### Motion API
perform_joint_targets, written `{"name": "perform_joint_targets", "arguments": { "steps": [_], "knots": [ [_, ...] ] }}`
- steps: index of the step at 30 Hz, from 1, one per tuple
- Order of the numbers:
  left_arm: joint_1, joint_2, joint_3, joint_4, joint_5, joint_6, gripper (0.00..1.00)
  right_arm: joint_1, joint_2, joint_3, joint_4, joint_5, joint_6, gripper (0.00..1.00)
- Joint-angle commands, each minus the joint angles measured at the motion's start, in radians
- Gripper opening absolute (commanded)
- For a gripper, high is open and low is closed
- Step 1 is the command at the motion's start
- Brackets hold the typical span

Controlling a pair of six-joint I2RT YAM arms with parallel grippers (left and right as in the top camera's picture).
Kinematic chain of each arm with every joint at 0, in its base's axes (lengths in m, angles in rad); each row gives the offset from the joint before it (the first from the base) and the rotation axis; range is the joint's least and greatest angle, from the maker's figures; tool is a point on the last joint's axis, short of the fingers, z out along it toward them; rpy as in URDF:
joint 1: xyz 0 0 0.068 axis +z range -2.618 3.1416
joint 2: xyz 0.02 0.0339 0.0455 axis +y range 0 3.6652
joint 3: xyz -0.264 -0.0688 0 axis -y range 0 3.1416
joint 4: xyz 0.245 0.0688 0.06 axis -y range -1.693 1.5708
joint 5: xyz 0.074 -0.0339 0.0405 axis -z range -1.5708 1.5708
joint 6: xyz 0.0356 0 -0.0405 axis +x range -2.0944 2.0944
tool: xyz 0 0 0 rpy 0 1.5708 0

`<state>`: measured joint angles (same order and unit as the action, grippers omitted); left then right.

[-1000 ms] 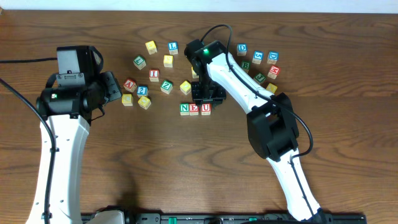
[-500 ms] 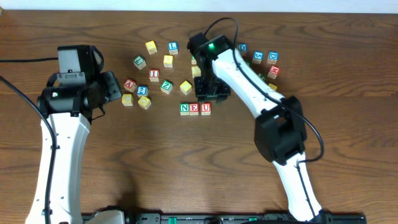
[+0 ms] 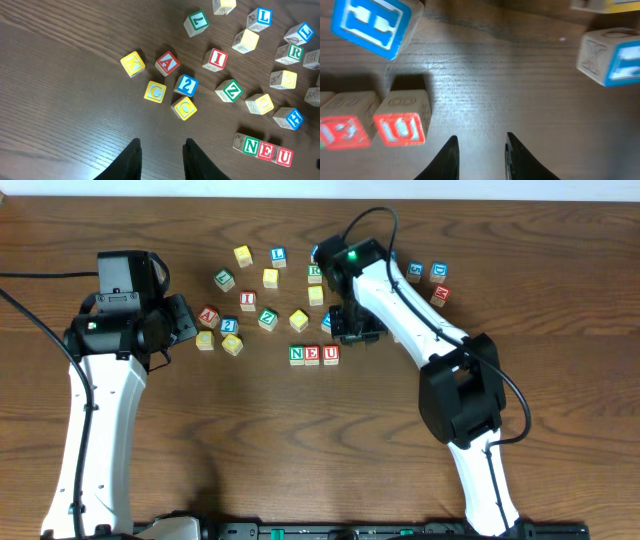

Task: Spell out NEURIPS
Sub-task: 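Open the right gripper to release the U block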

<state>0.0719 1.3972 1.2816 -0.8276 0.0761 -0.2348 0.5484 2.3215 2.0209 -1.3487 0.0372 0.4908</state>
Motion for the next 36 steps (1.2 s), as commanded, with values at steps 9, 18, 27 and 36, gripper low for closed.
{"name": "perform_joint_targets", "arguments": {
  "steps": [9,18,27,36],
  "knots": [
    [0.003,0.004,-0.002,0.002,-0.005,0.006,0.28,0.042,-0.006,-0.105,0.128,-0.072,0.002,0.27],
    [0.003,0.004,-0.003,0.002,-0.005,0.006,0.27,0.048,-0.006,-0.105,0.154,-0.1,0.003,0.31],
    [0.003,0.004,-0.002,0.003,-0.005,0.006,0.28,0.043,-0.016,-0.081,0.134,-0.1,-0.018,0.3],
    [0.003,0.004,-0.002,0.001,-0.005,0.006,0.27,0.033,-0.044,-0.017,0.149,-0.09,-0.043,0.29]
  ]
}}
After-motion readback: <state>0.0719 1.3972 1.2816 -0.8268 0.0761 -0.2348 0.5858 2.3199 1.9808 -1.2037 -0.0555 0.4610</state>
